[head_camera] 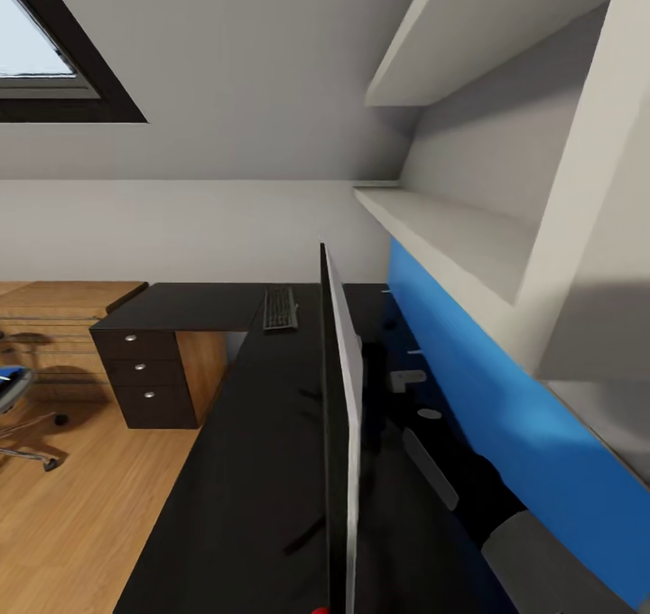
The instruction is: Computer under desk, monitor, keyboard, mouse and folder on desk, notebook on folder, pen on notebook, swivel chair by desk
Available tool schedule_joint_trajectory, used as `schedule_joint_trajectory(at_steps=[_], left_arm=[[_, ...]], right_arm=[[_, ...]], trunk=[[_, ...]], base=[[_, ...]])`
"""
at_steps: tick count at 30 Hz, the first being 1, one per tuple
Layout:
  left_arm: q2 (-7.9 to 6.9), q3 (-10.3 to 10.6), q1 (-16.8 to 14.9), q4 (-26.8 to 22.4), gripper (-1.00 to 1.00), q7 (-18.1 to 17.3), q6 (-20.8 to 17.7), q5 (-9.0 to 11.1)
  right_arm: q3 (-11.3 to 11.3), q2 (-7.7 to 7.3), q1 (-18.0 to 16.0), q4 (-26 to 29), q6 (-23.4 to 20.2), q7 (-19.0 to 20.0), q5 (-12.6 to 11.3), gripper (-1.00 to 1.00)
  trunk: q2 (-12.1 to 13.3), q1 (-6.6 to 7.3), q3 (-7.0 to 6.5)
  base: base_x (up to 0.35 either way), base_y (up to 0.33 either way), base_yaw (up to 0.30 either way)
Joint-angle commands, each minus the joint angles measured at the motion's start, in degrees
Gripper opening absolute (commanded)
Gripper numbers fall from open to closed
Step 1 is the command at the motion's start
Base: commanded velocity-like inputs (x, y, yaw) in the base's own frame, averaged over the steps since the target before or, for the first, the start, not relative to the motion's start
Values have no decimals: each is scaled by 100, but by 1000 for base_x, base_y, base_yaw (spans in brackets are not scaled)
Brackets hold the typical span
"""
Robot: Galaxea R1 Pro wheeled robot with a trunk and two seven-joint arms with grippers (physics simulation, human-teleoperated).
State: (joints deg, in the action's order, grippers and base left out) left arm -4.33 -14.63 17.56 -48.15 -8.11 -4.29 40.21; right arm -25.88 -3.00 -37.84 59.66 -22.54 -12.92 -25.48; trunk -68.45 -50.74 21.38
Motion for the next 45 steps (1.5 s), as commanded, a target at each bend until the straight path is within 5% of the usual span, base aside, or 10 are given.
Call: schedule_joint_trajectory(at_steps=[1, 9, 10, 45], left_arm=[[2, -14, 2, -11, 100, -24, -45, 60], [2, -14, 2, -11, 100, -24, -45, 59], [2, -14, 2, -11, 100, -24, -45, 61], [10, -14, 2, -8, 100, -24, -45, 66]], right_arm=[[-23, -7, -9, 10, -6, -64, -49, -100], [-23, -9, -15, -6, -5, -62, -53, -100], [-23, -8, -14, -7, 5, -62, -49, 100], [-48, 49, -21, -269, -21, -135, -44, 100]], trunk=[[-5, 0, 5], [-5, 0, 5], [-5, 0, 5], [-5, 0, 5]], base=[[3, -148, 0], [1, -40, 0], [0, -5, 0], [-78, -21, -5]])
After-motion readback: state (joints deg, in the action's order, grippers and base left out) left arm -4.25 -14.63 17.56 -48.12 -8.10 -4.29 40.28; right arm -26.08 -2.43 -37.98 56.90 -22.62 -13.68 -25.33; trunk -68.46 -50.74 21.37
